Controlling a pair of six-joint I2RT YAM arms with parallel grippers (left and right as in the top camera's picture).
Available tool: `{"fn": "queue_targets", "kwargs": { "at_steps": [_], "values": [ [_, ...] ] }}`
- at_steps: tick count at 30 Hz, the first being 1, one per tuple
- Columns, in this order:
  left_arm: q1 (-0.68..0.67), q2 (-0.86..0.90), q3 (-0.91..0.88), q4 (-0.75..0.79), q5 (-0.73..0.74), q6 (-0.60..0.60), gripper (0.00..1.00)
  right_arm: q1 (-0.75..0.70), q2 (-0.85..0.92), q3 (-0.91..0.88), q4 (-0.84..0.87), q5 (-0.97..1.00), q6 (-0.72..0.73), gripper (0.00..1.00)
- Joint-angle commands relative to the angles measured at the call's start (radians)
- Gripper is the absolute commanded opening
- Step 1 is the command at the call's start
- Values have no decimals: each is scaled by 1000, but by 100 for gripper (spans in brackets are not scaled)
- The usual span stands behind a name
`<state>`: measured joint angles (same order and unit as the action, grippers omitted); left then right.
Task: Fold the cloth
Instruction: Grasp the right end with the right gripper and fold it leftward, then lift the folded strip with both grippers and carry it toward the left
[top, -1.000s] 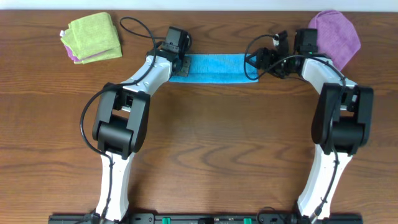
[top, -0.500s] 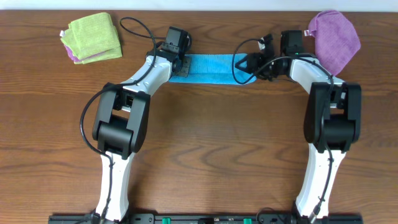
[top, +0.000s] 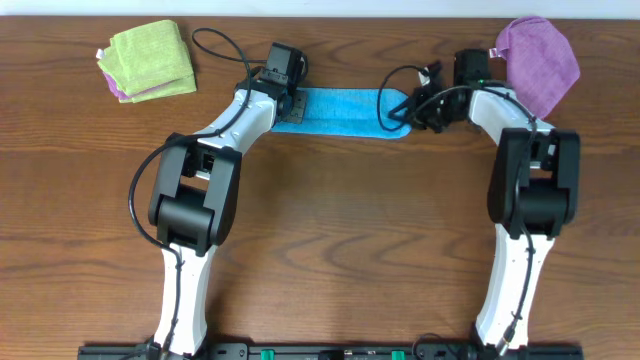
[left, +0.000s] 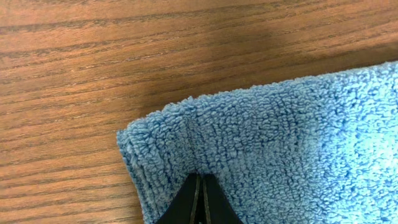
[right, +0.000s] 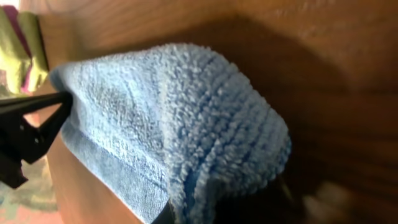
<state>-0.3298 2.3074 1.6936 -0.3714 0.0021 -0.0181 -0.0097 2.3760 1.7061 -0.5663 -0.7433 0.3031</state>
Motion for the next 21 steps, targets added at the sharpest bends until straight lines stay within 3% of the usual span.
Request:
{"fn": "queue_targets", "kwargs": {
  "at_steps": [1,8,21],
  "values": [
    [-4,44,-51,-43,51,-33,6,12,29,92,-72,69,-39,2],
    [-5,44,-51,-39,105,-77,6,102,5,289,-172,69,-54,1],
    [-5,43,-48,-21,123,-95,6,254,5,308,-155,171,-53,2]
  ]
}}
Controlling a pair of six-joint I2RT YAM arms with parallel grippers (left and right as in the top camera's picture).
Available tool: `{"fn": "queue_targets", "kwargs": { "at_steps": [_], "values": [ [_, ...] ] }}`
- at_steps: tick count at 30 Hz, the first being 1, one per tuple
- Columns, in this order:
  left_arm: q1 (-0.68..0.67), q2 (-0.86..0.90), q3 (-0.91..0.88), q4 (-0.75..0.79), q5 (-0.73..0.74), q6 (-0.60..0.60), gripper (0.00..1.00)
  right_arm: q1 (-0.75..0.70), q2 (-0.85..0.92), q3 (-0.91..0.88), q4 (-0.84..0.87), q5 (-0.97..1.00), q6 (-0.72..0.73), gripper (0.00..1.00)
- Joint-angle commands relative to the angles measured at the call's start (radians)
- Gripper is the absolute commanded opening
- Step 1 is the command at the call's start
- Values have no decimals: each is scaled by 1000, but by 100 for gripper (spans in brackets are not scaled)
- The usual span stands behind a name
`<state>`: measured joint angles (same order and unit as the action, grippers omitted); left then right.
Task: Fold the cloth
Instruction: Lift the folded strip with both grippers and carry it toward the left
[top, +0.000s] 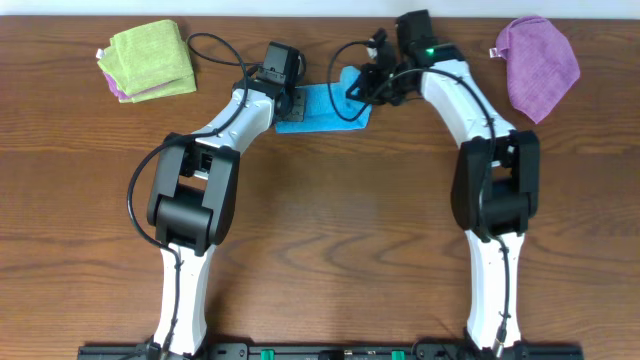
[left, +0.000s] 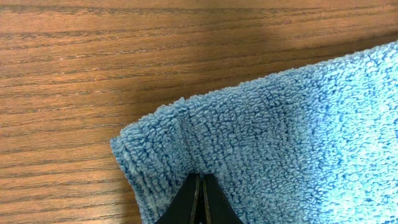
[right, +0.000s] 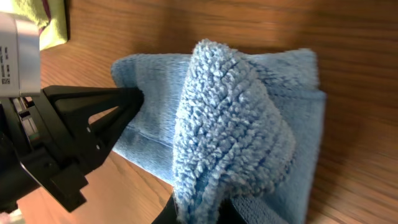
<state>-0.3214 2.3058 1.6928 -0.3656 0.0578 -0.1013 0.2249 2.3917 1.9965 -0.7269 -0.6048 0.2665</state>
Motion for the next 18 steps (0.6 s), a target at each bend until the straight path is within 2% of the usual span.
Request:
{"fn": "queue_targets", "kwargs": {
  "at_steps": [1,14,18],
  "values": [
    [-13,43,-46,-27,68,-11,6,28,-11,18,12,37,-16,1],
    [-2,33,-27,-30,75,-21,6,49,-11,18,68,41,-9,1],
    [24,-11,5,-31,119,-27,6,49,-11,18,66,40,-1,2]
  ]
}}
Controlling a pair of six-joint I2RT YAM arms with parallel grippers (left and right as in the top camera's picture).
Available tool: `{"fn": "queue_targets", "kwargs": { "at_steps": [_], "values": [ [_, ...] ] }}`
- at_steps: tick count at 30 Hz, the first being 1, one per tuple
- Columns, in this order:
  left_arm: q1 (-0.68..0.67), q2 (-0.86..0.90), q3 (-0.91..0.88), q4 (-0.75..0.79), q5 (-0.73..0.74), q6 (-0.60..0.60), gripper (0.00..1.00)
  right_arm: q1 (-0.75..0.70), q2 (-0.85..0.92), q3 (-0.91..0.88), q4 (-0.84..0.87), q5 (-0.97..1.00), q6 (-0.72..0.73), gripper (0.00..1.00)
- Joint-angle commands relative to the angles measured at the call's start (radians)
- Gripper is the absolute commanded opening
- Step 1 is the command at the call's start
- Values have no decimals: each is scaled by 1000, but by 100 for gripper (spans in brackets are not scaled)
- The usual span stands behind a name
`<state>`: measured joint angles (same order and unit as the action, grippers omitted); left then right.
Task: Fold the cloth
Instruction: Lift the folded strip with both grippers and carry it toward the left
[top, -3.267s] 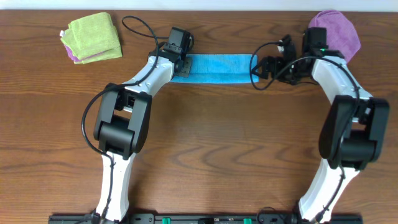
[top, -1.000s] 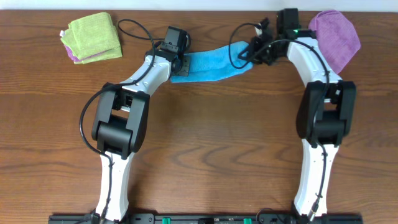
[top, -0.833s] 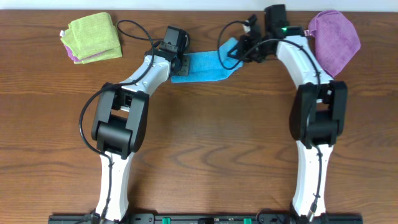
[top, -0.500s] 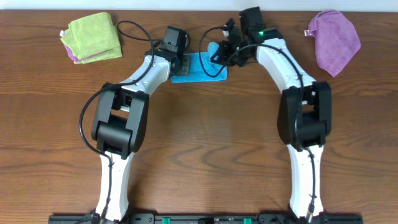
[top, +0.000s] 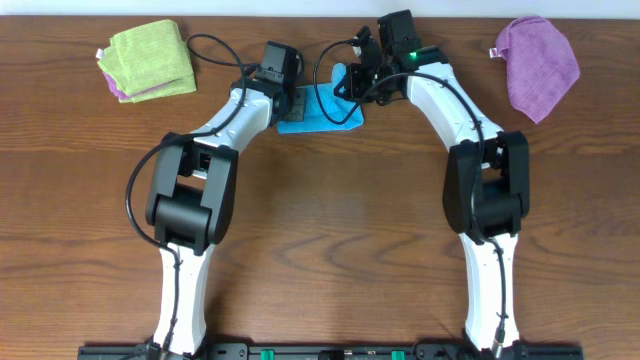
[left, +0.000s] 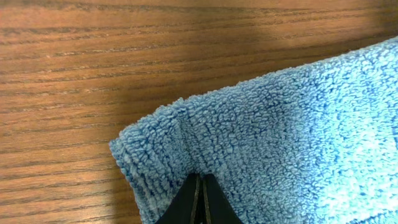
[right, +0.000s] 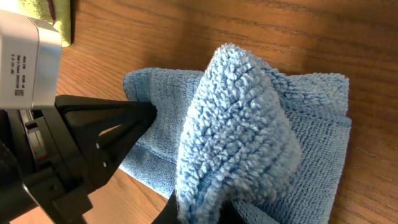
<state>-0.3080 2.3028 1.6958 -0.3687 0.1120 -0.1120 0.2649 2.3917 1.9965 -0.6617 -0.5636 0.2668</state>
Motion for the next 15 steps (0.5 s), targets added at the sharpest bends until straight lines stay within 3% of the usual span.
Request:
{"fn": "queue_targets", "kwargs": {
  "at_steps": [1,15],
  "values": [
    [17,-22,7,-28,60,-15,6,9,-11,18,0,0,-2,2],
    [157,-383,18,-95,37,16,6,18,-11,18,60,-13,33,1]
  ]
}}
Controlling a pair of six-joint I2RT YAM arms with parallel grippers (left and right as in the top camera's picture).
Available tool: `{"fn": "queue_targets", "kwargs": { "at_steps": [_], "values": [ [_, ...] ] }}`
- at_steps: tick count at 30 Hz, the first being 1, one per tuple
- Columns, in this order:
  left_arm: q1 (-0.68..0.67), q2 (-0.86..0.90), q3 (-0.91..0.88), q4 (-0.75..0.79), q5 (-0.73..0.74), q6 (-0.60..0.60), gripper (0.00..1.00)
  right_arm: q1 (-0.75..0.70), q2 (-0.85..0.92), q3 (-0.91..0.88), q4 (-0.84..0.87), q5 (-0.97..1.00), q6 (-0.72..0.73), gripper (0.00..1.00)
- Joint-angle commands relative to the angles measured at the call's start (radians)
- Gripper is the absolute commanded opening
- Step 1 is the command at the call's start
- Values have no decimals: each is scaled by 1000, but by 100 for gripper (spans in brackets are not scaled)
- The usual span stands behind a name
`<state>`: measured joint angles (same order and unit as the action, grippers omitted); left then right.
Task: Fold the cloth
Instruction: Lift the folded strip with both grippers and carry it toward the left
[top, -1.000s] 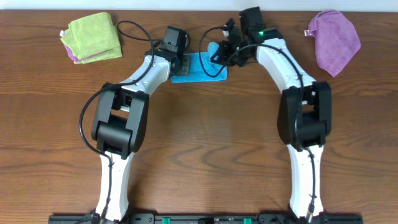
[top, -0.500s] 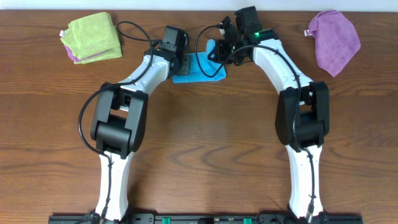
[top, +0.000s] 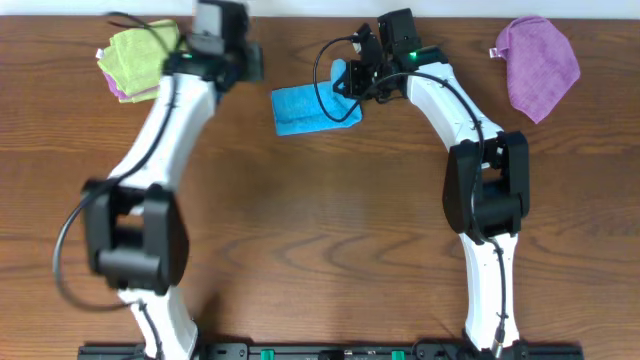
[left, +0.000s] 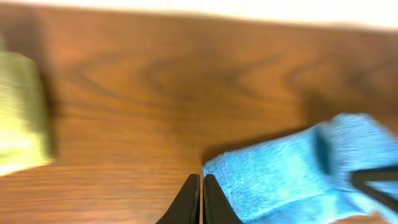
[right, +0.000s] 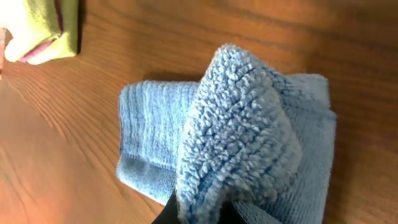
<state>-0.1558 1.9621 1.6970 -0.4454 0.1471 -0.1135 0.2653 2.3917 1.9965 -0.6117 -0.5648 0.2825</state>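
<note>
The blue cloth (top: 312, 108) lies on the wooden table at the back centre, folded over on itself. My right gripper (top: 347, 82) is shut on its lifted right end (right: 239, 130), held above the lower layer (right: 146, 134). My left gripper (left: 201, 190) is shut and empty, off to the left of the cloth (left: 292, 171) and well above the table; in the overhead view the left gripper (top: 250, 62) sits near the back edge.
A folded green cloth (top: 145, 58) lies at the back left, also in the left wrist view as the green cloth (left: 22, 115). A purple cloth (top: 540, 62) lies at the back right. Table edge runs along the back.
My left gripper has come off the cloth's left edge and now sits up and to the left, near the green cloth. The right gripper still holds the lifted end over the cloth.
The cloth lay as a long strip, my left gripper pressing its left end and my right shut on its right end. The right end was then over the middle, then over the left part. Now the left gripper is clear of the cloth.
</note>
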Motion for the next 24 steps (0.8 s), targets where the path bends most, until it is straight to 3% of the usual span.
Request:
{"fn": "queue_targets", "kwargs": {
  "at_steps": [1,15,24],
  "values": [
    [13,-64,16,-32,3,16,6,23,-11,18,19,-12,18,2],
    [37,-109,16,-75,-1,9,6,148,-11,18,70,127,-11,1],
    [125,-112,16,-139,41,-22,6,143,-11,18,48,135,-10,2]
  ]
}}
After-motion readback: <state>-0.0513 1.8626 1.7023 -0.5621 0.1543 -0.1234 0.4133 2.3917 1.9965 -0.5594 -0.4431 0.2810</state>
